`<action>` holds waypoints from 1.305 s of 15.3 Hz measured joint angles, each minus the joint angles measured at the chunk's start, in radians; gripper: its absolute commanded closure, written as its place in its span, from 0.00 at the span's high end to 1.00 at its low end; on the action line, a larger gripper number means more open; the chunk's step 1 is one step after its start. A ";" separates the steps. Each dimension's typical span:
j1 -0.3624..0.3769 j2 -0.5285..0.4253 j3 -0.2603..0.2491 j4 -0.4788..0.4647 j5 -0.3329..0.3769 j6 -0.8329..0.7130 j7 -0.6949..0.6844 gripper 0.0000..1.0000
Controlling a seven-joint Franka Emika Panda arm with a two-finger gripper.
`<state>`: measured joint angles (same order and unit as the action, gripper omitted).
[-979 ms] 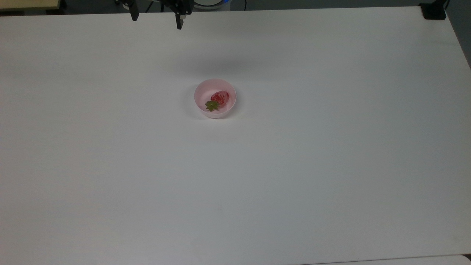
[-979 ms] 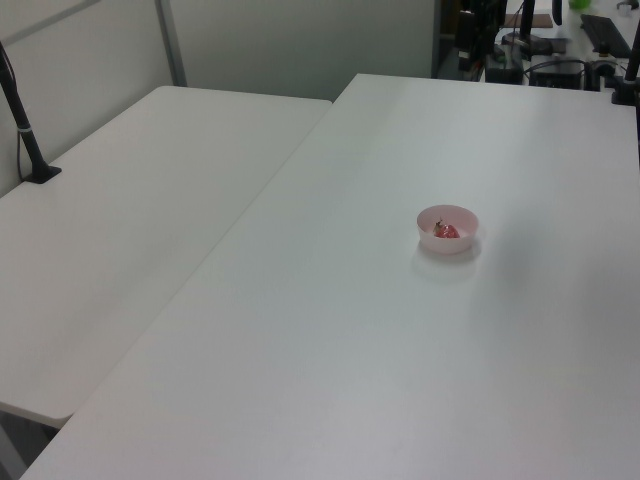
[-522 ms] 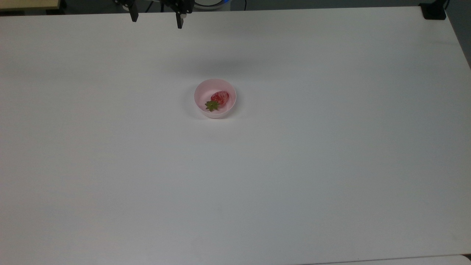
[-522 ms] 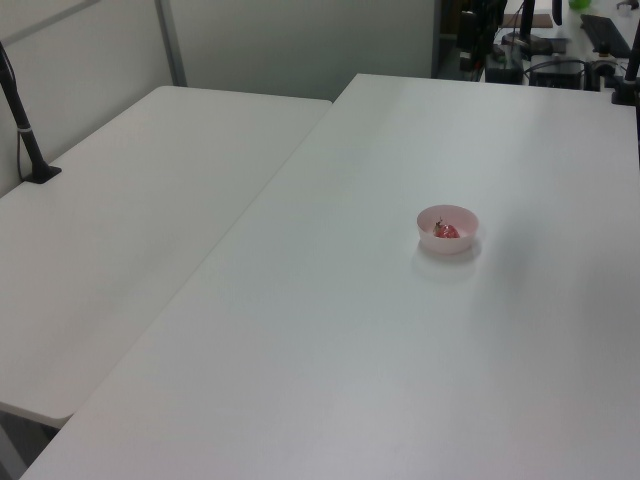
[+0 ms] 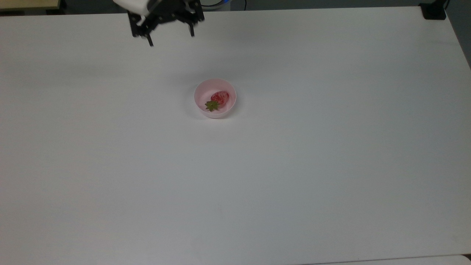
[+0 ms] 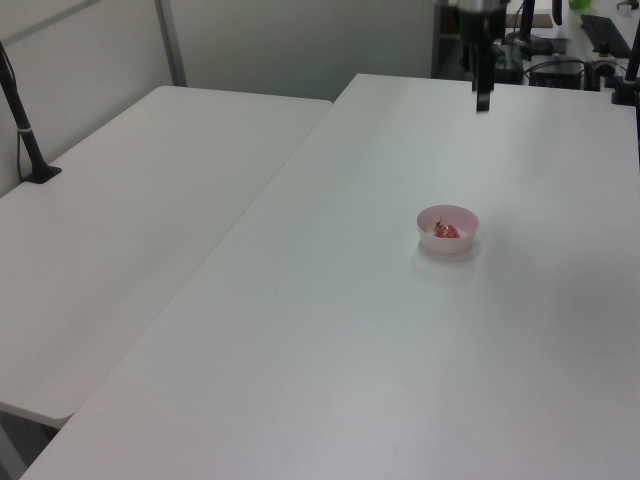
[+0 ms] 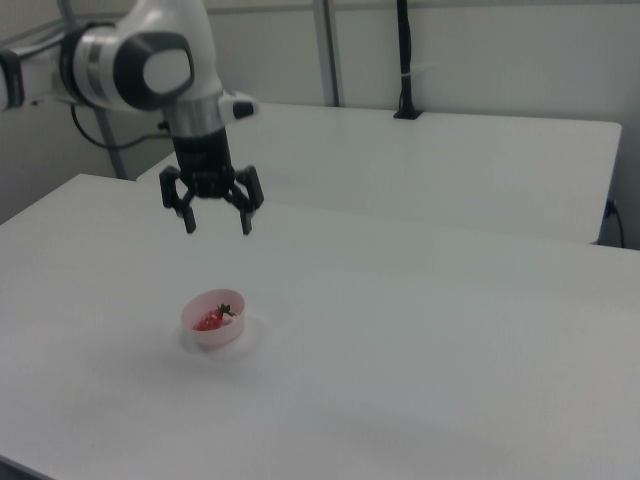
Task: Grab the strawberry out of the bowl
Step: 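Move the open gripper over the pink bowl and lower it, then close the gripper on the red strawberry inside the bowl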
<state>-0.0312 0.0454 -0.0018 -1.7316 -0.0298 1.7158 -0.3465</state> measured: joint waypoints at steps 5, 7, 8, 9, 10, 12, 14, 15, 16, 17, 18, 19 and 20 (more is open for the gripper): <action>0.051 0.079 0.013 -0.106 0.000 0.156 0.296 0.93; 0.070 0.108 0.014 -0.117 0.000 0.161 0.432 0.85; 0.079 0.121 0.015 -0.118 0.000 0.161 0.492 0.82; 0.089 0.133 0.015 -0.120 0.000 0.162 0.538 0.77; 0.096 0.144 0.016 -0.121 0.000 0.162 0.573 0.74; 0.107 0.169 0.016 -0.126 0.000 0.172 0.617 0.72; 0.110 0.197 0.016 -0.139 0.000 0.218 0.647 0.71; 0.110 0.210 0.016 -0.144 0.000 0.240 0.656 0.71; 0.110 0.223 0.016 -0.145 0.000 0.259 0.665 0.71; 0.110 0.232 0.016 -0.146 0.000 0.273 0.670 0.71; 0.110 0.239 0.016 -0.146 0.000 0.283 0.676 0.71; 0.110 0.244 0.016 -0.146 0.001 0.292 0.688 0.71; 0.110 0.249 0.016 -0.146 0.002 0.297 0.698 0.71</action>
<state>0.0792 0.2946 0.0142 -1.8773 -0.0279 2.0123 0.3520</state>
